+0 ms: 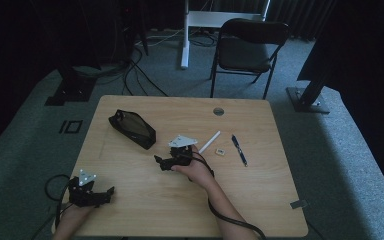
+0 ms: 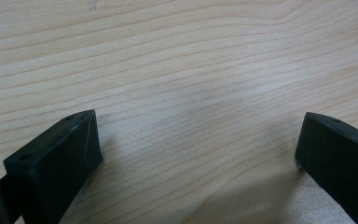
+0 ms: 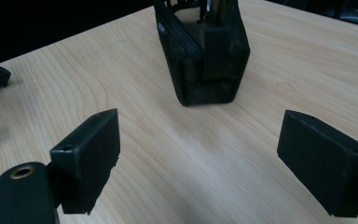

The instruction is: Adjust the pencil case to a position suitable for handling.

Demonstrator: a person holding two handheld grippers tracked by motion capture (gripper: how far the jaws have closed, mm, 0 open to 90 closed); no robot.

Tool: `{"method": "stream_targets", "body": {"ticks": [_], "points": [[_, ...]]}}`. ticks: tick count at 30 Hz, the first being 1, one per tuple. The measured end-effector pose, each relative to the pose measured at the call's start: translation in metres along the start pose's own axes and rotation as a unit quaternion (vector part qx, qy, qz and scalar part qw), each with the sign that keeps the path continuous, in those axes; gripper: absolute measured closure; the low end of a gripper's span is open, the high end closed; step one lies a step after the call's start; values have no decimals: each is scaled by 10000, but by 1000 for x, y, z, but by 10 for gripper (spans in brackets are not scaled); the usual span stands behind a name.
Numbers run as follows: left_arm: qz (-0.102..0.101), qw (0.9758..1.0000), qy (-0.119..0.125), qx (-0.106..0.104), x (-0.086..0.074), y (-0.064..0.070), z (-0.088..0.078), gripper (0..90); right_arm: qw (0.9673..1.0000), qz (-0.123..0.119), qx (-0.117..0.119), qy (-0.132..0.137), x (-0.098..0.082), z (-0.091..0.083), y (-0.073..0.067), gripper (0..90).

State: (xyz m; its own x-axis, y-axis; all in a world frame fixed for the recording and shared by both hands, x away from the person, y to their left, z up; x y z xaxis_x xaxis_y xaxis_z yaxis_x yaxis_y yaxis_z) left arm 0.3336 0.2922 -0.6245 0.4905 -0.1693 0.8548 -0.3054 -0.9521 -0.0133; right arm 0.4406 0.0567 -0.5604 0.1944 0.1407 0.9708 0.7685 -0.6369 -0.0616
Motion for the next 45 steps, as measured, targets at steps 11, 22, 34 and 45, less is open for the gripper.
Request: {"method": "stream_targets", "body": {"ticks": [11,22,34,45], "points": [[5,10000,-4,-1,0,0,0,2,9999,48,-5,137,8,16,0,134],[11,10000,-8,-3,0,0,0,2,10000,14,-13,78,6,32,2,135],[3,10000,-1,-1,0,0,0,2,9999,-66,-109,92,6,50,2,298],[1,10000,0,0,0,0,0,2,9999,-59,-151,25,13,60,6,503]]}}
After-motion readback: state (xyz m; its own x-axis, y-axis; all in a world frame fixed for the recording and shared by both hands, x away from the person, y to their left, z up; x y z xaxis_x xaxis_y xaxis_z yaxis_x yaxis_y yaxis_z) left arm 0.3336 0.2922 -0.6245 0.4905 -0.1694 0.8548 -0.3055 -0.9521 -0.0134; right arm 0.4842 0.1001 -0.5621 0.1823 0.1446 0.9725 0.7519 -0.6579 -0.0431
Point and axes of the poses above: each handheld gripper's, and its own axes: z roughly forward along the jaws, x roughly out of its top, y roughly to its right, the point moved 10 cm from there along z, roughly forward along the jaws, and after that the axes turned 15 degrees about y, right-handed, at the moved point
